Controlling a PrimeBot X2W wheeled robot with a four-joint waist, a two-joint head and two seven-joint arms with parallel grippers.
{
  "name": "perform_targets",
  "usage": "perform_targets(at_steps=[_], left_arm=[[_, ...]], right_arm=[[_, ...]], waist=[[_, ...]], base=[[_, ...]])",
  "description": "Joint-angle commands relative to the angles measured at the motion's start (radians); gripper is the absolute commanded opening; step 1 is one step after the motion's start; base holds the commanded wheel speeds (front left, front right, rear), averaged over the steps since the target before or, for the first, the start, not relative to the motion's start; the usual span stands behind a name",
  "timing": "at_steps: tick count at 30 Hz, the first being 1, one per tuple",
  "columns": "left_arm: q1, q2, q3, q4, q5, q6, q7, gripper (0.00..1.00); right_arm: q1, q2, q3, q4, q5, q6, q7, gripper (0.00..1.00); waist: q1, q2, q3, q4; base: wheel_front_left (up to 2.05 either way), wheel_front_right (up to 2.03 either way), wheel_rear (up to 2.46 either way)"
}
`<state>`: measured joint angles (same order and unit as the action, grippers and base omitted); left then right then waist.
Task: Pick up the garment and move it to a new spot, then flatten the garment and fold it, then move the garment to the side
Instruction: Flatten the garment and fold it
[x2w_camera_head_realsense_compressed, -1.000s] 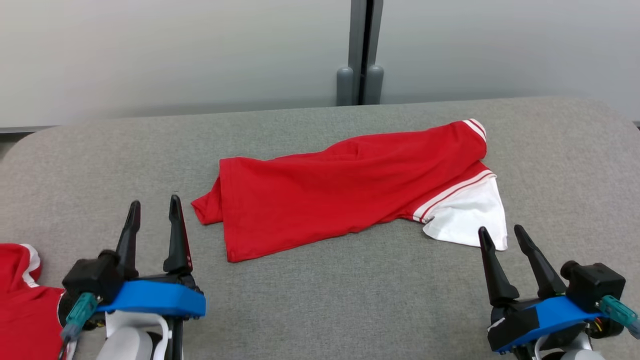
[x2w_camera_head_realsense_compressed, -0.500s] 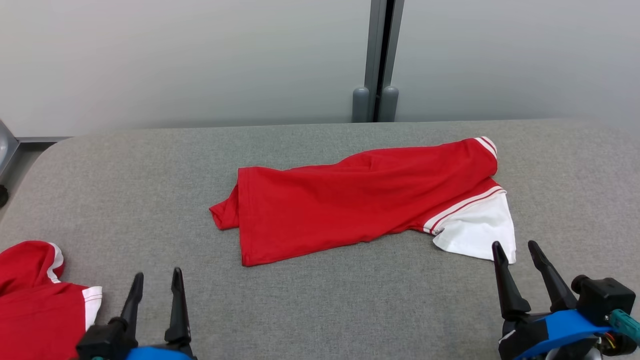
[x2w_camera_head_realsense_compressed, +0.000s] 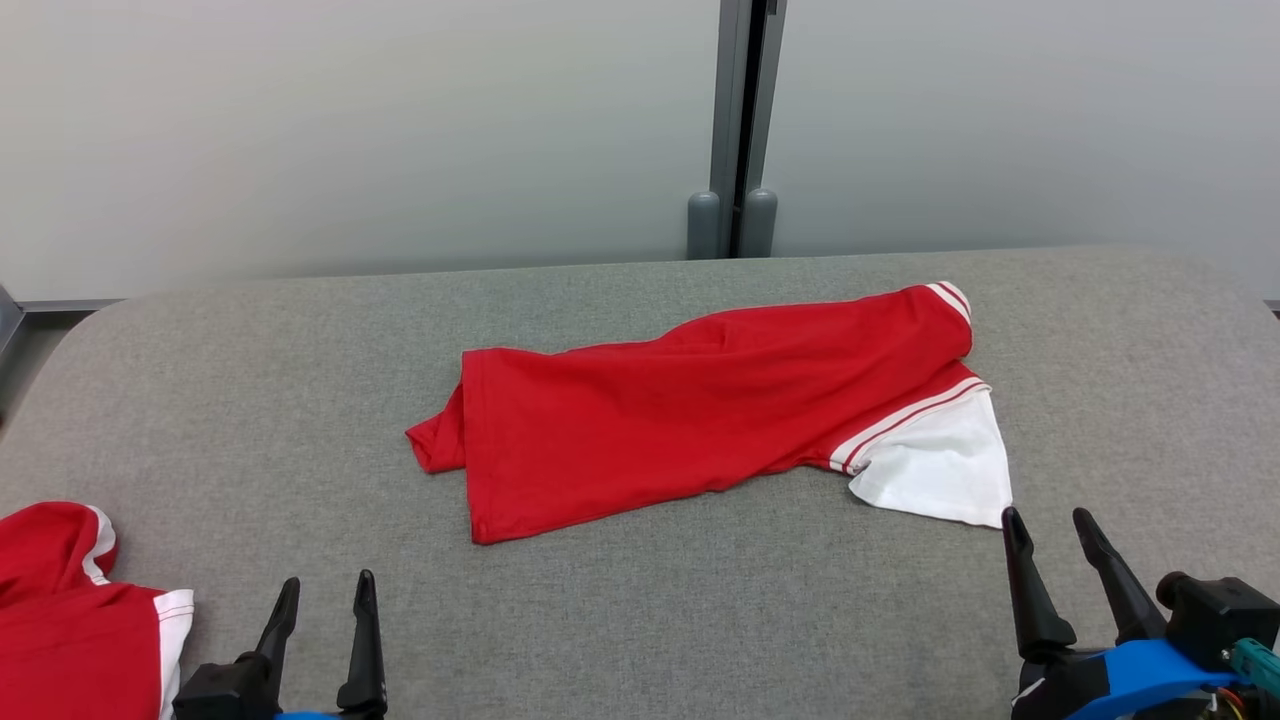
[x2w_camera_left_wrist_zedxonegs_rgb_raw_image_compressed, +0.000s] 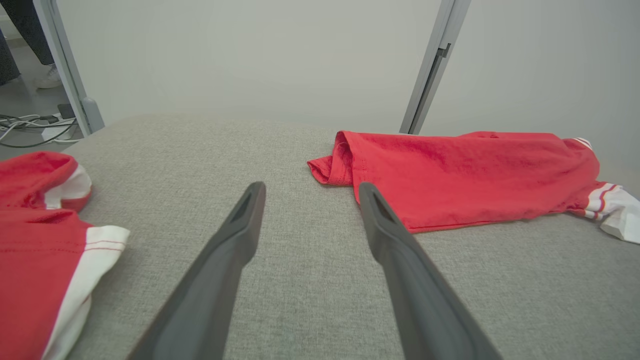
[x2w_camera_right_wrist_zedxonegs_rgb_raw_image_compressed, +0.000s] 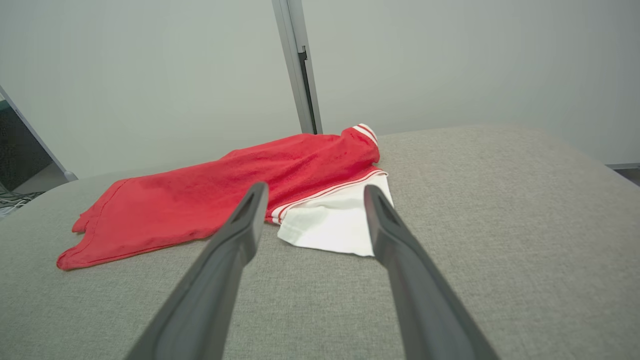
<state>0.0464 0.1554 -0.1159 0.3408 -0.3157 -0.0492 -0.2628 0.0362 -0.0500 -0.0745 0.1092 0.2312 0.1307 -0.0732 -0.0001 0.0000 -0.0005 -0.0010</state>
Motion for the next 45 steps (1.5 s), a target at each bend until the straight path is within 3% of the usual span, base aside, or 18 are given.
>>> perform_targets(at_steps=[1,12,22,31,45], left_arm=[[-0.017,0.006,-0.003,0.004,0.001,0.002,-0.003,1.00],[-0.057,-0.010,-0.010,0.005,0.001,0.015,0.006,1.00],[-0.199,-0.027,-0.054,0.051,0.007,0.018,0.122,1.00],[-0.304,-0.061,-0.076,0.168,-0.017,0.067,0.263,1.00],[-0.388,-0.085,-0.125,0.306,-0.021,0.087,0.304,1.00]], right_arm=[[0.009,-0.001,-0.004,0.002,-0.001,0.000,0.001,1.00],[-0.044,-0.001,-0.006,0.019,0.010,0.000,0.046,1.00],[-0.201,-0.001,-0.059,0.097,-0.014,0.000,0.210,1.00],[-0.424,-0.001,-0.080,0.346,-0.035,0.000,0.240,1.00],[-0.609,0.001,-0.094,0.745,-0.111,0.000,0.177,1.00]], waist=[[0.0001,0.0000,0.002,-0.001],[0.0001,0.0000,0.040,-0.002],[0.0001,0.0000,0.134,-0.033],[0.0001,0.0000,0.223,-0.077],[0.0001,0.0000,0.278,-0.059]], base=[[0.00,0.00,0.00],[0.00,0.00,0.00],[0.00,0.00,0.00],[0.00,0.00,0.00],[0.00,0.00,0.00]])
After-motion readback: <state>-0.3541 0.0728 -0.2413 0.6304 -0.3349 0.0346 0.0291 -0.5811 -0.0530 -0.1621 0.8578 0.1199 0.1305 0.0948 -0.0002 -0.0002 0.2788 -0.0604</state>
